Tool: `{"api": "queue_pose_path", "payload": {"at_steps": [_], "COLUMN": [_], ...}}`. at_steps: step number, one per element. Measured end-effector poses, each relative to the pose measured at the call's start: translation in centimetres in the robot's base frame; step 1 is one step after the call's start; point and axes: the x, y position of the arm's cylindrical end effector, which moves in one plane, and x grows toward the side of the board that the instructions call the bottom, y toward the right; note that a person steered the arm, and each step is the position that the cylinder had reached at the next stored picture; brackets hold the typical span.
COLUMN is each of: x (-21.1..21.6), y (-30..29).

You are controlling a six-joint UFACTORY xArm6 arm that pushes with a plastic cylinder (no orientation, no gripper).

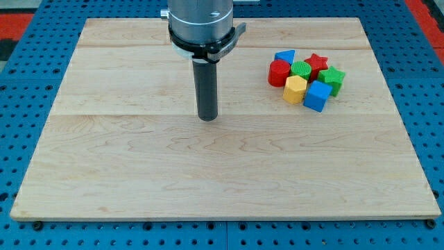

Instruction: Push blue cube into the group of blocks

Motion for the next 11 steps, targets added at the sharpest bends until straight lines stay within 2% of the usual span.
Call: {"api": "queue_pose_path", "payload": {"at_steps": [7, 10, 11], "x": [0.3, 3.5, 3.5], "y": [2.5, 16.9, 24.8]}}
